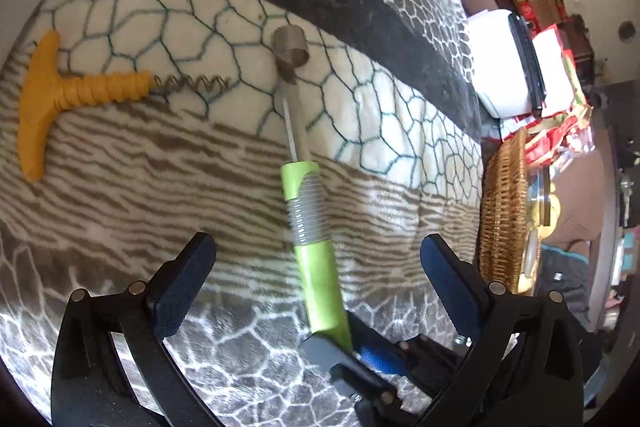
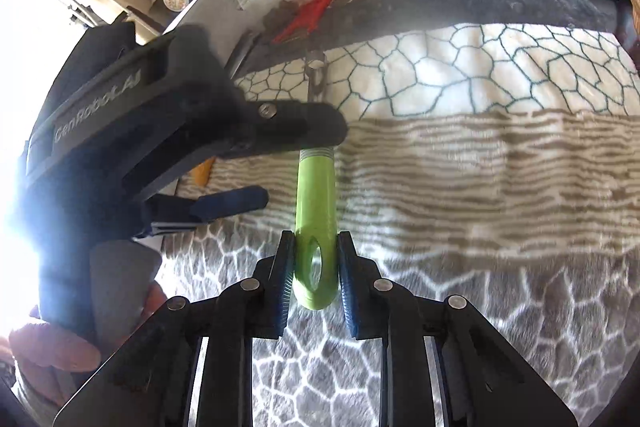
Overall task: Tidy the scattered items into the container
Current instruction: 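Close the right gripper on the green handle of the apple corer, then carry the apple corer with the right gripper into the white box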
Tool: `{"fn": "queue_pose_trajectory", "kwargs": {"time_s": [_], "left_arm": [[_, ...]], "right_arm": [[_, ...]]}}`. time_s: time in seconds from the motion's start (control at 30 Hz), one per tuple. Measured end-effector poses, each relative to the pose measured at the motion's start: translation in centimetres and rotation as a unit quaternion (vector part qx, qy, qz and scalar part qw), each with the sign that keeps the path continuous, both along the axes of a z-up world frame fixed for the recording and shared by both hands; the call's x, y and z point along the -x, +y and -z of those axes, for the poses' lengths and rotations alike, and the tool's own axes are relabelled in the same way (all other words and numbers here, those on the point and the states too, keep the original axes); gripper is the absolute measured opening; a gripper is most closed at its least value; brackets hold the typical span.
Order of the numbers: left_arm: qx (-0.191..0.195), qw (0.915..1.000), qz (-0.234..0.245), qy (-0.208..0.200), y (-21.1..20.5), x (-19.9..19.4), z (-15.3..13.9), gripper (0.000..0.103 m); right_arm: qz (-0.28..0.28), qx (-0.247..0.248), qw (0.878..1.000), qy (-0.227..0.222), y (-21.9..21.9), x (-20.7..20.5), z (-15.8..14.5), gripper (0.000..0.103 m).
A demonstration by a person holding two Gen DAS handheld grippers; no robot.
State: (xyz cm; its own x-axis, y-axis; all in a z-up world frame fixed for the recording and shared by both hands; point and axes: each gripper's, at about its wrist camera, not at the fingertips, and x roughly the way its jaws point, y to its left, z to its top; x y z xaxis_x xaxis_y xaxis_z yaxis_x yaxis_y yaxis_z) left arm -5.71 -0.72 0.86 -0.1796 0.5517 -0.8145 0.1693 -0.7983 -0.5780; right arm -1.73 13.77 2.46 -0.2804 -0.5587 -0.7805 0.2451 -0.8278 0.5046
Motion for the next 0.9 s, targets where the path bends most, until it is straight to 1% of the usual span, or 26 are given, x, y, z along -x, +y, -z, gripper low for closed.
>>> {"fn": "queue_pose_trajectory", "kwargs": {"time_s": [0.07,0.1,0.13,0.17,0.2,0.23,0.3,0.37,0.47,0.57,0.67,0.73,0.77,0.83,0.9], "left_arm": [[-0.030,0.9995,-0.002,-0.001,0.1,-0.8,0.1,0.075],[-0.034,0.9994,-0.003,-0.010,0.1,-1.3,0.5,0.056],[-0.036,0.9993,-0.007,-0.011,0.0,-1.8,0.7,0.050],[-0.043,0.9990,-0.011,-0.007,-0.3,-2.3,0.7,0.047],[-0.051,0.9985,-0.015,-0.012,-0.7,-2.8,0.9,0.038],[-0.061,0.9977,-0.019,-0.021,-1.0,-3.2,1.2,0.030],[-0.077,0.9963,-0.023,-0.031,-1.8,-3.9,1.0,0.027],[-0.079,0.9966,-0.017,-0.017,-2.5,-4.3,-0.4,0.027],[-0.072,0.9972,-0.008,0.018,-3.8,-4.5,-4.0,0.026],[-0.071,0.9958,-0.008,0.058,-6.4,-3.9,-8.6,0.026],[-0.064,0.9935,-0.013,0.094,-10.4,-2.8,-13.0,0.026],[-0.060,0.9930,-0.016,0.101,-13.6,-1.5,-14.9,0.026],[-0.055,0.9933,-0.016,0.100,-15.4,-0.7,-15.6,0.026],[-0.033,0.9946,-0.019,0.096,-19.0,1.1,-16.6,0.026],[-0.013,0.9957,-0.026,0.088,-22.8,3.1,-16.8,0.027]], "right_arm": [[-0.003,0.008,1.000,-0.002,0.4,-1.7,-0.5,0.021],[-0.005,0.010,1.000,0.000,0.3,-2.3,-0.7,0.021],[-0.008,0.013,1.000,0.000,0.2,-2.8,-0.8,0.021],[-0.010,0.012,1.000,0.002,0.1,-3.3,-1.0,0.021],[-0.011,0.007,1.000,0.006,0.0,-3.5,-1.1,0.022],[-0.012,0.004,1.000,0.008,-0.1,-3.7,-1.2,0.021],[-0.010,0.003,1.000,0.008,-0.1,-4.1,-1.1,0.021],[-0.008,0.009,1.000,0.012,-0.1,-4.7,-1.5,0.021],[-0.013,0.012,0.999,0.031,-0.9,-5.4,-3.1,0.021],[-0.021,0.020,0.998,0.058,-2.7,-5.5,-5.9,0.021],[-0.028,0.036,0.995,0.089,-5.3,-4.9,-9.6,0.021],[-0.036,0.046,0.993,0.105,-7.8,-4.1,-12.0,0.021],[-0.038,0.052,0.992,0.110,-9.3,-3.4,-13.0,0.021],[-0.035,0.070,0.991,0.110,-12.5,-1.3,-14.4,0.021],[-0.025,0.100,0.990,0.099,-16.0,0.9,-15.3,0.021]]}}
